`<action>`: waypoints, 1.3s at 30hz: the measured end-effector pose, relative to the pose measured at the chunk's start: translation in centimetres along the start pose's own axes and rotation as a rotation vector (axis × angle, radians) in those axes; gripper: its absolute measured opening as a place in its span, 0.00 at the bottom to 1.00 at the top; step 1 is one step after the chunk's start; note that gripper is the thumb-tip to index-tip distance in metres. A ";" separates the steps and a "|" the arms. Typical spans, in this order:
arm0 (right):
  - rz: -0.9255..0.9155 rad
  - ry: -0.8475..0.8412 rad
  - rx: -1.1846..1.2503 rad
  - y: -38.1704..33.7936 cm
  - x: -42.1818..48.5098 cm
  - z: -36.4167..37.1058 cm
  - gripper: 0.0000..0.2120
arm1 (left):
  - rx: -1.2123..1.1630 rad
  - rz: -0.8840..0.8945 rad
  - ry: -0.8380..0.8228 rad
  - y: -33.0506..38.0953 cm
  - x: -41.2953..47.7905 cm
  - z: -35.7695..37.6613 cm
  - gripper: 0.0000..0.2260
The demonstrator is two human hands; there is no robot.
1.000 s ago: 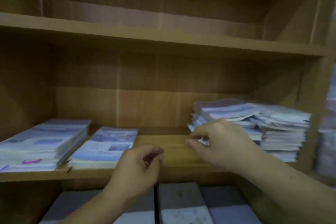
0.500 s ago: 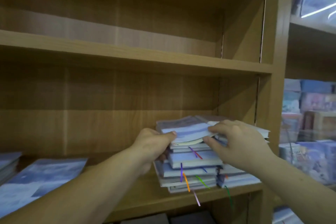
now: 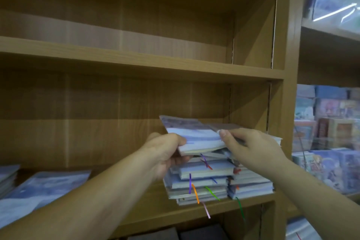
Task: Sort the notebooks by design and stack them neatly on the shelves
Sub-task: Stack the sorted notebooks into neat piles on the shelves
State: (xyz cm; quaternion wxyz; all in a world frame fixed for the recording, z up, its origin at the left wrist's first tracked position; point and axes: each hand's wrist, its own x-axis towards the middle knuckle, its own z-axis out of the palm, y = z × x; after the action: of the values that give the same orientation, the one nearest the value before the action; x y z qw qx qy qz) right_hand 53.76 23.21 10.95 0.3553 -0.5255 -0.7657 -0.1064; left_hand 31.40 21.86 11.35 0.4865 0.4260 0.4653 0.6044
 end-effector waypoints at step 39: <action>0.161 -0.124 0.565 -16.9 -8.2 16.6 0.08 | 1.457 0.286 0.299 -7.0 -8.7 -18.3 0.21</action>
State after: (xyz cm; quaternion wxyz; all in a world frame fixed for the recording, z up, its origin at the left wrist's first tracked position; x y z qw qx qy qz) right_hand 33.30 18.97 -2.85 0.4472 -0.4704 -0.7411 0.1718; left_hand 16.41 11.27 0.26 -0.0695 0.6095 0.7483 0.2524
